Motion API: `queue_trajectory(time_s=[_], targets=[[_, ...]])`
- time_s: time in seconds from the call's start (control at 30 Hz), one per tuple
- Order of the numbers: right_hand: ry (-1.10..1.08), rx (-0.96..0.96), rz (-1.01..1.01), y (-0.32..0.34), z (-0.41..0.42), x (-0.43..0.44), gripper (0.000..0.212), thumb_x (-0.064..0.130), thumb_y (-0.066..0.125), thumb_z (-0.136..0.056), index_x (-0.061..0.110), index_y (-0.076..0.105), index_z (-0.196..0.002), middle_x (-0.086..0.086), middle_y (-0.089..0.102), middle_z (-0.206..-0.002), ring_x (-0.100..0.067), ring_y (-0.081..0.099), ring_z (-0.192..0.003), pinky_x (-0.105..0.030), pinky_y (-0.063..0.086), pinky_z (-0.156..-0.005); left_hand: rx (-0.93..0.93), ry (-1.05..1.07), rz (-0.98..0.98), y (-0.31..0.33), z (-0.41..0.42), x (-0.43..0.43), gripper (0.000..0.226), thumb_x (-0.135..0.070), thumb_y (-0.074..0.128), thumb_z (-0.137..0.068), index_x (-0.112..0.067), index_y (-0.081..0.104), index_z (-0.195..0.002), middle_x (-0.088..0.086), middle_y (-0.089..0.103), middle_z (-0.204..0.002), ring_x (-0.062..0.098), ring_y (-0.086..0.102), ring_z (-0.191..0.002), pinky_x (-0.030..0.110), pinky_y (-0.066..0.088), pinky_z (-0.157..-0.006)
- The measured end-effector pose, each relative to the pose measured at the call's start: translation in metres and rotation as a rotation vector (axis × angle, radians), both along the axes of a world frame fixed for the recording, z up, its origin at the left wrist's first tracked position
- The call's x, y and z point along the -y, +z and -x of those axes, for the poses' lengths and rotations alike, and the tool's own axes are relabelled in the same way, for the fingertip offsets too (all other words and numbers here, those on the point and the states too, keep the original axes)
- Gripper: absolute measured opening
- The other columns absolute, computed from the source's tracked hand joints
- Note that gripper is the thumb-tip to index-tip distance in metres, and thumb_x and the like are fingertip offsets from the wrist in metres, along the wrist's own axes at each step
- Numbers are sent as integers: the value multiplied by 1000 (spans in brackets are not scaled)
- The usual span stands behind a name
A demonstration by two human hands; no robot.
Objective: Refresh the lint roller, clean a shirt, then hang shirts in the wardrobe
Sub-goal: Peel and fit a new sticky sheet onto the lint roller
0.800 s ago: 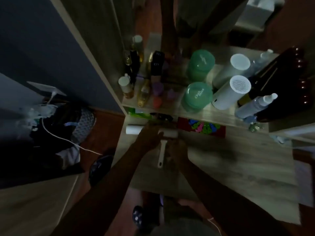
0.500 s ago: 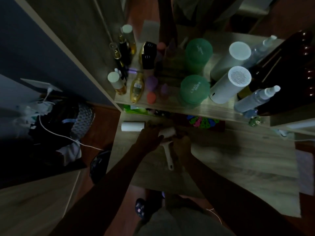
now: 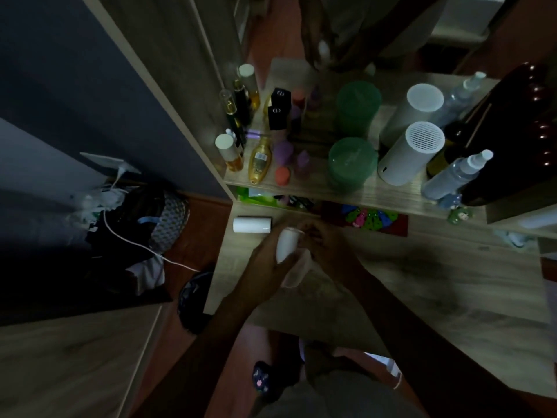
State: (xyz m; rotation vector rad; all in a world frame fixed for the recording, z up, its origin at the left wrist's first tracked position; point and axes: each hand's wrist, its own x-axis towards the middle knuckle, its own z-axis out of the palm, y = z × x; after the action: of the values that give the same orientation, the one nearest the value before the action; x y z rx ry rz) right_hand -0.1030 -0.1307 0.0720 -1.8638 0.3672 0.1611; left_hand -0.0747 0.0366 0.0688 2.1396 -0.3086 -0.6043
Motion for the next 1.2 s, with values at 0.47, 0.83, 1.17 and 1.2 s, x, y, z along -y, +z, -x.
queue_trajectory(time_s=[0.47, 0.83, 1.17, 1.2], targets=[[218, 472, 492, 87, -4, -45, 25, 16, 61, -95, 4, 68, -116, -15, 74, -103, -28, 71, -95, -38, 57, -84, 351, 197, 206, 93, 26, -40, 34, -23, 60, -99, -31, 49, -131, -6, 66, -122, 13, 65, -110, 36, 54, -91], [317, 489, 663, 116, 13, -60, 45, 5, 87, -69, -2, 68, -110, -15, 74, -99, -28, 74, -84, -37, 63, -71, 263, 295, 217, 126, 39, -38, 19, -38, 48, -105, -27, 47, -121, 7, 70, -81, 19, 66, -53, 27, 51, -46], [70, 272, 392, 129, 21, -72, 27, 19, 47, -103, 4, 64, -117, -13, 71, -97, -23, 72, -77, -33, 60, -59, 164, 322, 423, 127, 44, -46, 11, -28, 49, -106, -24, 51, -116, -3, 67, -87, 26, 64, -52, 35, 52, -46], [67, 284, 409, 129, 22, -72, 28, 20, 47, -103, 4, 65, -117, -13, 71, -95, -23, 71, -76, -36, 60, -59, 161, 326, 432, 126, 44, -45, 12, -27, 49, -106, -23, 51, -117, -5, 67, -88, 25, 65, -53, 34, 51, -46]])
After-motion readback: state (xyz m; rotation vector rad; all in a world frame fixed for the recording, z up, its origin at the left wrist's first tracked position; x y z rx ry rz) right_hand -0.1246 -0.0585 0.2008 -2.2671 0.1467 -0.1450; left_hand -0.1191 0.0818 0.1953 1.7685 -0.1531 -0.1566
